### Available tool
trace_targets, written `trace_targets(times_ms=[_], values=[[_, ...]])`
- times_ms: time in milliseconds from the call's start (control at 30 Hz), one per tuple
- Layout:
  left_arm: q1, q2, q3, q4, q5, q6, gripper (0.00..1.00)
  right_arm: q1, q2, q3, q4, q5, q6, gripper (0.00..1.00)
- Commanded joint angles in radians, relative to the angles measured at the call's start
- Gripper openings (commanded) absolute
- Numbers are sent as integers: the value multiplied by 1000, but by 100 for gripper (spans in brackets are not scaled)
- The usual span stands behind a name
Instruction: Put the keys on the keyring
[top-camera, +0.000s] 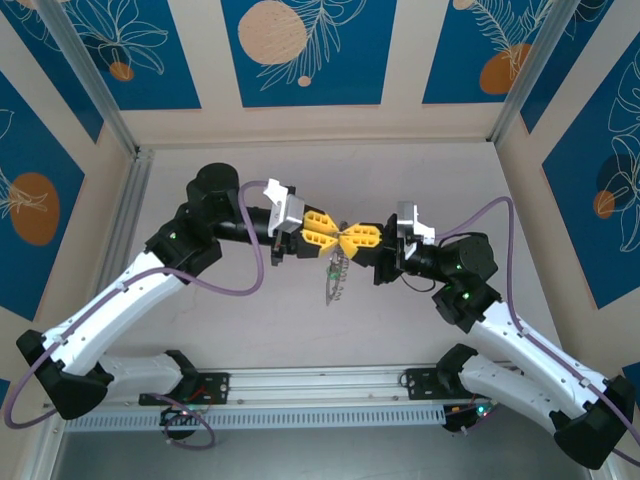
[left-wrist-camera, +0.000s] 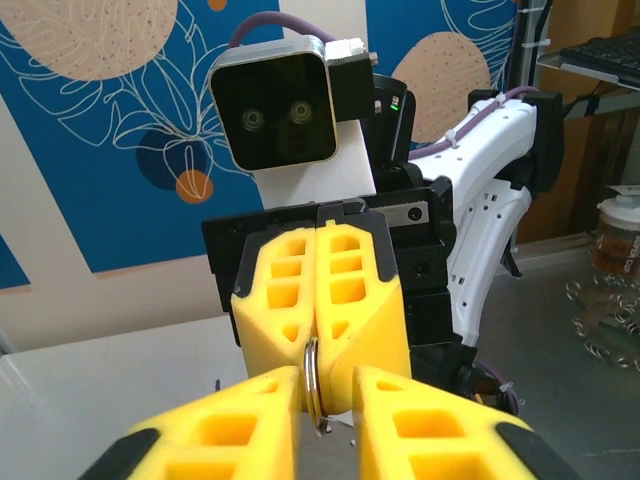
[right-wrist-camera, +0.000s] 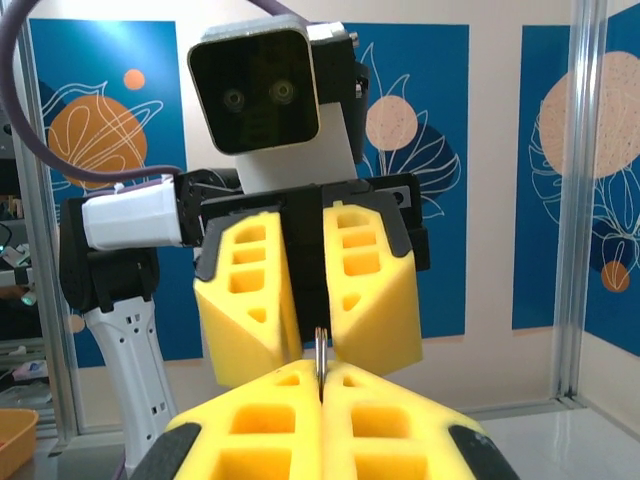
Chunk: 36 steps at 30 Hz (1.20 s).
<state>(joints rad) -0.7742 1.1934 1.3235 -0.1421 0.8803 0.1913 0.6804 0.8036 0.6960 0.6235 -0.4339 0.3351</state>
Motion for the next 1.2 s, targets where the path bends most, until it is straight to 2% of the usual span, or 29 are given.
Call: trace_targets(times_ms=[0, 67, 167, 200, 267, 367, 433, 533, 667, 867, 1000, 1167], values=[[7, 10, -9, 52, 46, -27, 13, 7, -5, -7, 102, 35, 27, 0], [8, 17, -2, 31, 50, -19, 0, 8, 1, -3, 110, 33, 29, 0], [8, 9, 6, 2, 34, 9, 0, 10, 5, 13, 63, 38, 21, 0], [9, 5, 18, -27, 18, 30, 0, 16, 0, 34, -11, 45, -4, 7], [8, 14, 85, -179, -17, 123, 0, 42, -14, 113, -258, 82, -126, 29], [5, 62, 221, -445, -67, 276, 0, 96, -37, 209, -571, 187, -319, 38], [5, 96, 304, -581, -102, 356, 0, 107, -40, 254, -716, 239, -393, 47], [4, 157, 424, -762, -156, 452, 0, 111, -32, 309, -874, 276, -475, 46], [-13, 237, 562, -944, -237, 539, 0, 115, -20, 340, -953, 249, -535, 44], [-43, 274, 621, -1016, -309, 575, 0, 127, 20, 362, -984, 246, -558, 38], [-54, 278, 624, -1031, -320, 579, 0, 128, 37, 368, -991, 316, -549, 35], [-68, 282, 622, -1044, -333, 582, 0, 128, 40, 365, -976, 303, -550, 35]])
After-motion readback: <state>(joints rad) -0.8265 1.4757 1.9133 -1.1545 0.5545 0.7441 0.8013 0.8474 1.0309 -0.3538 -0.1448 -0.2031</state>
